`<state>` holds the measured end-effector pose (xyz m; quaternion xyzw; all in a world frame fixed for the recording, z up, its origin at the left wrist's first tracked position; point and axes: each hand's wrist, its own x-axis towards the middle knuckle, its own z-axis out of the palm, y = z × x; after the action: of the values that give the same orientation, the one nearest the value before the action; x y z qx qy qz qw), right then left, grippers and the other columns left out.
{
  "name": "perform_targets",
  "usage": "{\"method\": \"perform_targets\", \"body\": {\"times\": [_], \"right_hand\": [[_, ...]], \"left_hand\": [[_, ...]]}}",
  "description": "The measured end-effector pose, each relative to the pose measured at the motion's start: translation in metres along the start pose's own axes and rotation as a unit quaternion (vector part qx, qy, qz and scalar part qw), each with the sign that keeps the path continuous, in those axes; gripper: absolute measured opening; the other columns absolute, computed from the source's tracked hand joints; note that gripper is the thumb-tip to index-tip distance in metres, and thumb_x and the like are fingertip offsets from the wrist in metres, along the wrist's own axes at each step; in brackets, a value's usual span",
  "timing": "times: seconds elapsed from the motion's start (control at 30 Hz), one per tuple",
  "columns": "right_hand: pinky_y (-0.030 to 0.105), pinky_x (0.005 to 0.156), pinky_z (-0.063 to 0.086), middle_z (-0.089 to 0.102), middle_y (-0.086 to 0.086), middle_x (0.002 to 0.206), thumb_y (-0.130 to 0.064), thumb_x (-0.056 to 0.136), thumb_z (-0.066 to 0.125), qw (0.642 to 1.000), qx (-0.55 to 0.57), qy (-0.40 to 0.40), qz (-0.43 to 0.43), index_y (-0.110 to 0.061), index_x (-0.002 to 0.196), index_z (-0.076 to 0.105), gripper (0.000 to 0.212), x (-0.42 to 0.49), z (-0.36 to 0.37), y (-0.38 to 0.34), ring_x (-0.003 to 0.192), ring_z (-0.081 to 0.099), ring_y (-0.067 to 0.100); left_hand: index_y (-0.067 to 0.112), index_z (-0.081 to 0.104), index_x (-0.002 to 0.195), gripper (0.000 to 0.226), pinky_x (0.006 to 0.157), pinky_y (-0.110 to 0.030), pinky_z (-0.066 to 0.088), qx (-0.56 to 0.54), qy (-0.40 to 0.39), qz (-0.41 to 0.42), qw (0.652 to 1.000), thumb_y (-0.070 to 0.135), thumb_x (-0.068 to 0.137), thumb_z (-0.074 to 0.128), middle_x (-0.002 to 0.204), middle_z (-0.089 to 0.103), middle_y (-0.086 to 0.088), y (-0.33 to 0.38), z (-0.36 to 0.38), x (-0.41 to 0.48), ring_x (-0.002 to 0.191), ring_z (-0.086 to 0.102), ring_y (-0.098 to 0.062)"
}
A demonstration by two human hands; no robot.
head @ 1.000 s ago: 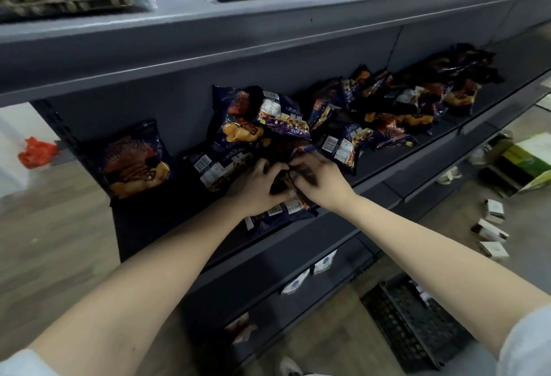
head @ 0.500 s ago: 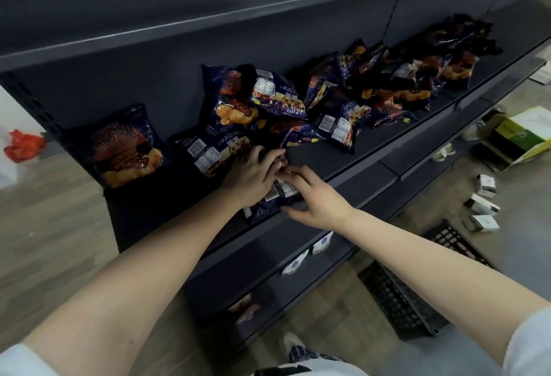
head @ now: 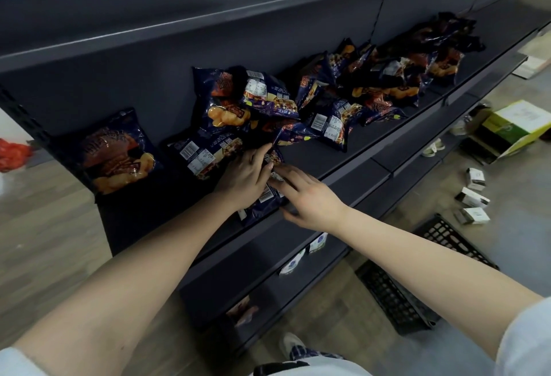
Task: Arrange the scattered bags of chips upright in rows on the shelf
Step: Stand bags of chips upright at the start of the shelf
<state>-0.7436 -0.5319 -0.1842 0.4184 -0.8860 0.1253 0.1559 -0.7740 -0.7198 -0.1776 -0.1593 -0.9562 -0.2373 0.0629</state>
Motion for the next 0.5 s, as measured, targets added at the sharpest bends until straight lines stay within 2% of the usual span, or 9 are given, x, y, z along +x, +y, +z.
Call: {"method": "perform_targets", "body": {"times": [0.2,0.5], "right_hand": [[0.04,0.085,0.055,0.055,0.021,0.128,-0.01,0.075,0.068,1.0,0.008,-0.013,0.009,-0.002,0.126,0.056,0.053,-0.0013,-0.0013,-0.0022,0.128,0.046,0.038],[0.042,0.085,0.055,0.053,0.021,0.131,-0.004,0.077,0.068,1.0,0.02,-0.003,0.01,-0.002,0.124,0.058,0.048,-0.0071,0.0052,-0.0024,0.13,0.043,0.04]], "left_hand": [[0.018,0.023,0.147,0.051,0.102,-0.042,0.036,0.027,-0.001,0.005,1.0,0.036,0.1,0.032,0.143,0.04,-0.016,0.0023,-0.0024,-0.0011,0.126,0.042,-0.03],[0.022,0.015,0.149,0.056,0.106,-0.04,0.031,0.097,0.0,0.006,0.995,0.039,0.098,0.032,0.147,0.038,-0.009,0.0037,-0.0012,-0.0051,0.13,0.039,-0.029]]}}
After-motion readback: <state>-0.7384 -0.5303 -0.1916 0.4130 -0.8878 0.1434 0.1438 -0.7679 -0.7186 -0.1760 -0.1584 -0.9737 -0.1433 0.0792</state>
